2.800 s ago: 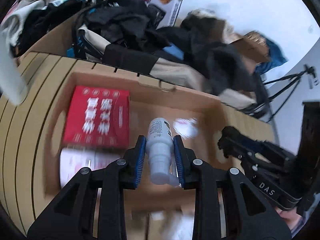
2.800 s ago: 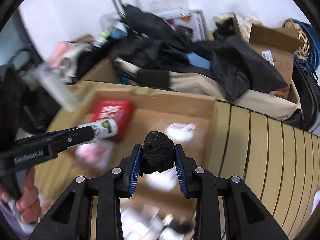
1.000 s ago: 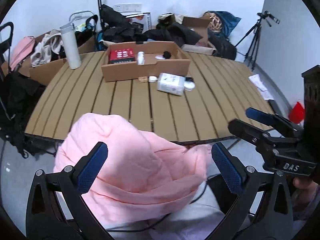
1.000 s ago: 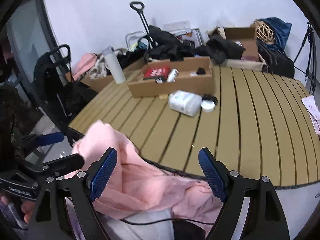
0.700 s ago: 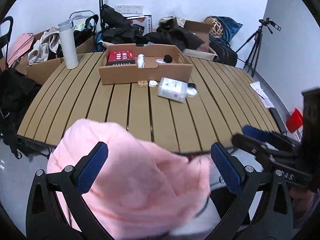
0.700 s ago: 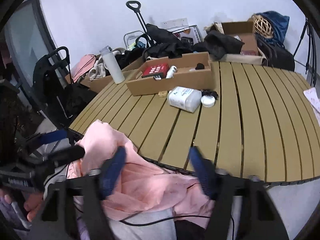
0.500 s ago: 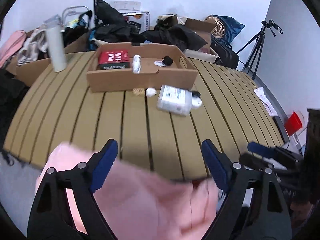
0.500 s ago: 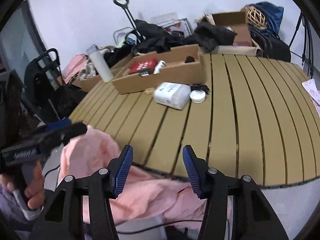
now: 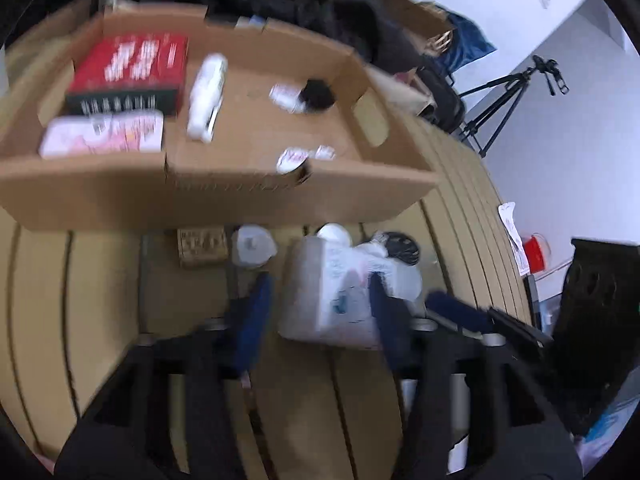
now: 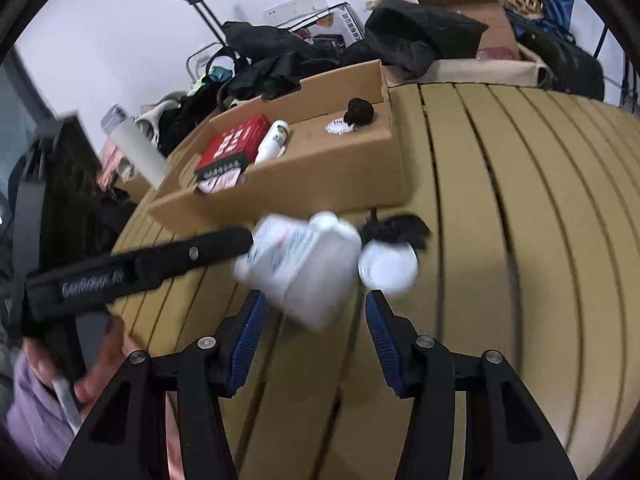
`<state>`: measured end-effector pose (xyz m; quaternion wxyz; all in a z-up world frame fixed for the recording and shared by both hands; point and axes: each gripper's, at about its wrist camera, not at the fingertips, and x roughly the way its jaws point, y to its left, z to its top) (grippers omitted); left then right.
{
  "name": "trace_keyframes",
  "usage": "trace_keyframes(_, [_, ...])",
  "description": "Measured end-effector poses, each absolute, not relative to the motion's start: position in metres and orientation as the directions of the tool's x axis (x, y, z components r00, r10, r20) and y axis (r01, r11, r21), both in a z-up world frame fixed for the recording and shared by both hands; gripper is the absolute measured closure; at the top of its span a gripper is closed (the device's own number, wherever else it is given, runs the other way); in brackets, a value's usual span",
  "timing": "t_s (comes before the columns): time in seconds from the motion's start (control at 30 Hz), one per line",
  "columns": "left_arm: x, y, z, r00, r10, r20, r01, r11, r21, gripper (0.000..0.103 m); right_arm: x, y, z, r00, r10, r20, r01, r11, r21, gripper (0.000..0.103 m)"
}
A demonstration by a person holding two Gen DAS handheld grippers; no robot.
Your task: Organize objects
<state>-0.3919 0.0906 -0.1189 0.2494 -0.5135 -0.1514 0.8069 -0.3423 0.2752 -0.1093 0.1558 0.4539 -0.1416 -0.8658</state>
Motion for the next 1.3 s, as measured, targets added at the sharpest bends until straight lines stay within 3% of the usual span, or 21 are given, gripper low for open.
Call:
trace_keyframes(0.03, [-0.392,0.089,-0.122,-0.336,0.595,-0.73,-0.25,-0.804,-0.54,0.075,-0.35,0.274,-0.113,-0.529,-0.408,-0.744,0.139,-0.907,0.398,0.051])
trace_keyframes(0.07, [-0.391,0.088,-0.125,-0.324,0.618,-0.716,-0.251,-0.786,-0.565,0.075,-0.355,0.273,-0.118,-0.518,-0.417,-0.746,0.138,-0.902,0.409,0.062])
trace_keyframes(0.3, [-0.374,0.091,-0.115,-0.353,0.595,-0.722,-0.261,-0.804,-0.535,0.075,-0.356,0.27,-0.116,-0.511,-0.427,-0.746,0.126,-0.896,0.426,0.069])
trace_keyframes(0.6, [-0.26,0.084,-0.073,-0.417,0.591,-0.69,-0.255,-0.805,-0.536,0.074,-0.264,0.259,-0.066,-0.512,-0.428,-0.745,0.231,-0.904,0.36,0.069])
trace_keyframes(0.8, [-0.239,0.097,-0.056,-0.426,0.606,-0.671,-0.301,-0.795,-0.527,0.074,-0.229,0.272,-0.047,-0.566,-0.418,-0.711,0.205,-0.906,0.369,0.069])
trace_keyframes(1.03, [-0.277,0.105,0.001,-0.513,0.599,-0.614,-0.372,-0.801,-0.469,0.074,-0.255,0.279,0.002,-0.649,-0.407,-0.643,0.246,-0.912,0.329,0.07])
trace_keyframes(1.17, [-0.339,0.103,0.036,-0.53,0.603,-0.596,-0.36,-0.797,-0.485,0.074,-0.319,0.286,0.04,-0.654,-0.444,-0.612,0.278,-0.894,0.351,0.07])
trace_keyframes(1.3, [-0.405,0.102,0.037,-0.532,0.593,-0.604,-0.32,-0.802,-0.505,0.074,-0.392,0.286,0.051,-0.634,-0.46,-0.622,0.274,-0.885,0.376,0.07])
